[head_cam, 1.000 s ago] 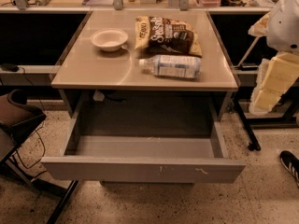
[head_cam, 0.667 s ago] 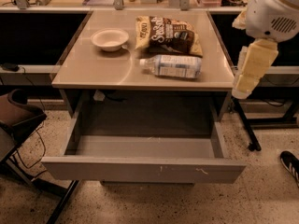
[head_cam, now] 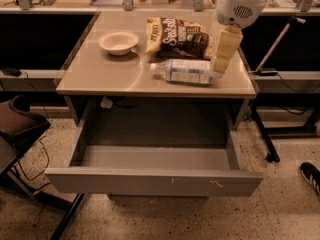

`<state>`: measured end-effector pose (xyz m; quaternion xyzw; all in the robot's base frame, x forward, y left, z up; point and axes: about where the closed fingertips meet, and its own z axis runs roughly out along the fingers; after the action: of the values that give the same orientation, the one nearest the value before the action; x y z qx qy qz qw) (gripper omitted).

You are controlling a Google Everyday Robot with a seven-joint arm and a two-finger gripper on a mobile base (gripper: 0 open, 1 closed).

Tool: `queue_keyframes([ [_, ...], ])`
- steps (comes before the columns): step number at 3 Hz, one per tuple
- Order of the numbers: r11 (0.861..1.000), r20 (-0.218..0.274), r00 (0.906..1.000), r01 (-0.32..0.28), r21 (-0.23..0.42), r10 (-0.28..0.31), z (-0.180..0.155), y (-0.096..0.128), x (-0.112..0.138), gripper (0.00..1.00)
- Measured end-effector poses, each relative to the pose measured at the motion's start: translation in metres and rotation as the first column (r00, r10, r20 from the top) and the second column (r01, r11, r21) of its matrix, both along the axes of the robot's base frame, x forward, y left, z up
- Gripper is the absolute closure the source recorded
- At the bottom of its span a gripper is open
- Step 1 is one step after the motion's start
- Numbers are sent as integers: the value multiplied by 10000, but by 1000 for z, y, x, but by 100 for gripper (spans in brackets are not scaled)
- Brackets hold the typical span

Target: Place blue plastic bottle into top drawer

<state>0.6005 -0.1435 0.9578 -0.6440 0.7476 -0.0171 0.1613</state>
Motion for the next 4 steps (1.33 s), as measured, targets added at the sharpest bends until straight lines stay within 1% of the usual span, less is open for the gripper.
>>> queue_keyframes([
  [1, 9982, -206, 9993, -315, 514, 326, -26, 13, 27, 0],
  [2, 9973, -246, 9990, -354, 648, 371, -34, 16, 34, 0],
  [3, 9956, -335, 9990, -257, 906, 288, -44, 14, 35, 0],
  [4, 9846, -483, 9962, -638, 1626, 725, -70, 29, 50, 0],
])
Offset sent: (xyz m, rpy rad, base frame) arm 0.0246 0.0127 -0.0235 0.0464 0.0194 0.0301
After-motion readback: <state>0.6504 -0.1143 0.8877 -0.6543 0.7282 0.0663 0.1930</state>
